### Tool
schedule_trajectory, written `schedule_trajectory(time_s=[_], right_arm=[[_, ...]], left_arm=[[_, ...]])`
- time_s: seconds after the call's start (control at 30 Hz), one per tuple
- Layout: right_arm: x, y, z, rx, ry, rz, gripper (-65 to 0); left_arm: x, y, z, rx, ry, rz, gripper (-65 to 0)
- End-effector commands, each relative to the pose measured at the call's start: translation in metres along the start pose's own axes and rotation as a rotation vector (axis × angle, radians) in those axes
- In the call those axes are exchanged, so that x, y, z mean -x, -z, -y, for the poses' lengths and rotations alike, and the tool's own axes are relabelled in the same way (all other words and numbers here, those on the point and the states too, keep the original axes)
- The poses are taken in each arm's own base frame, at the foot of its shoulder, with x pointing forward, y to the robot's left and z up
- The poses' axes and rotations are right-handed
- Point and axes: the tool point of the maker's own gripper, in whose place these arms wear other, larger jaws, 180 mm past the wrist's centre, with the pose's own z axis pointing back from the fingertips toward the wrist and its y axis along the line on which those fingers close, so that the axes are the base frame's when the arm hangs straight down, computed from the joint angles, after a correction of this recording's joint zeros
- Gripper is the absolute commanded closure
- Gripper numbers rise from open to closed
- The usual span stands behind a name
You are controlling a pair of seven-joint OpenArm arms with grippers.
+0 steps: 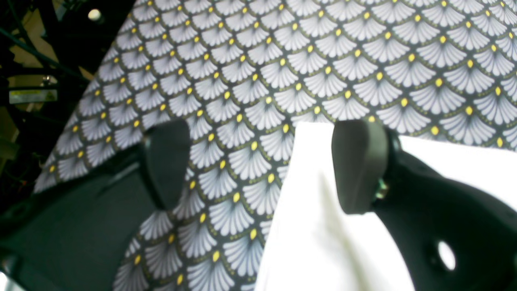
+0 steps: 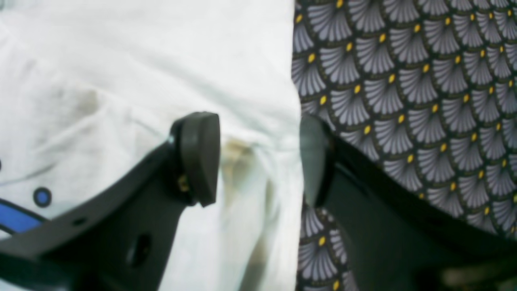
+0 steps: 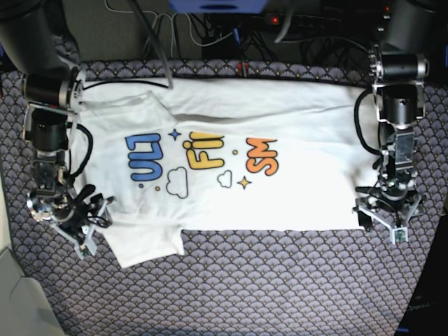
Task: Fold the T-shirt properly
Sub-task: 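Pinch the hem corners of the shirt with both grippers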
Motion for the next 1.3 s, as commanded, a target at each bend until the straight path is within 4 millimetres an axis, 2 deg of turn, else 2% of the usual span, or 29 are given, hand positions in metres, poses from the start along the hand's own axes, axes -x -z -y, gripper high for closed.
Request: schedule_trajectory(time_s=[0.0,0.1,0.23,0.57,0.63,0.73,0.87,1.07,1.2,1.27], right_arm=[[-0.028,-0.008,0.022,0.061,0.007,0.072,-32.3],[-0.033,-0.008,0.026,0.090,0.021,0.107,-32.3],[-0.018,-0.001,0.021,0.073,0.046,0.087,-32.3],[-0.013,0.001,0.018,0.065,0.054,0.086,-31.0],[-0.013,0.001,0.018,0.065,0.054,0.086,-26.3],[-0.013,0.001,0.018,0.065,0.054,0.086,-14.0],[-0.012,0.001,0.019,0.066,0.054,0.085,0.0],[-0.011,0.001,0.030,0.131,0.077,0.084,0.0],[-0.010,0.001,0.029,0.129,0.077,0.083,0.0],[-0.010,0.001,0.029,0.129,0.077,0.083,0.0]], left_arm=[[-0.032,0.002,-0.007,-0.012,-0.003,0.078,-53.3],[-0.032,0.002,-0.007,-0.012,-0.003,0.078,-53.3],[-0.031,0.002,-0.007,-0.012,-0.003,0.078,-53.3],[-0.028,0.002,-0.006,-0.010,-0.003,0.071,-53.3],[-0.029,0.003,-0.006,-0.010,-0.004,0.072,-53.3],[-0.037,0.005,0.002,0.000,-0.016,0.085,-53.3],[-0.033,0.012,0.003,-0.004,-0.034,0.063,-53.3],[-0.023,0.018,-0.001,-0.019,-0.048,0.100,-53.3],[-0.004,0.021,0.004,-0.017,-0.058,0.050,-53.3],[-0.003,0.021,0.005,-0.015,-0.059,0.053,-53.3]])
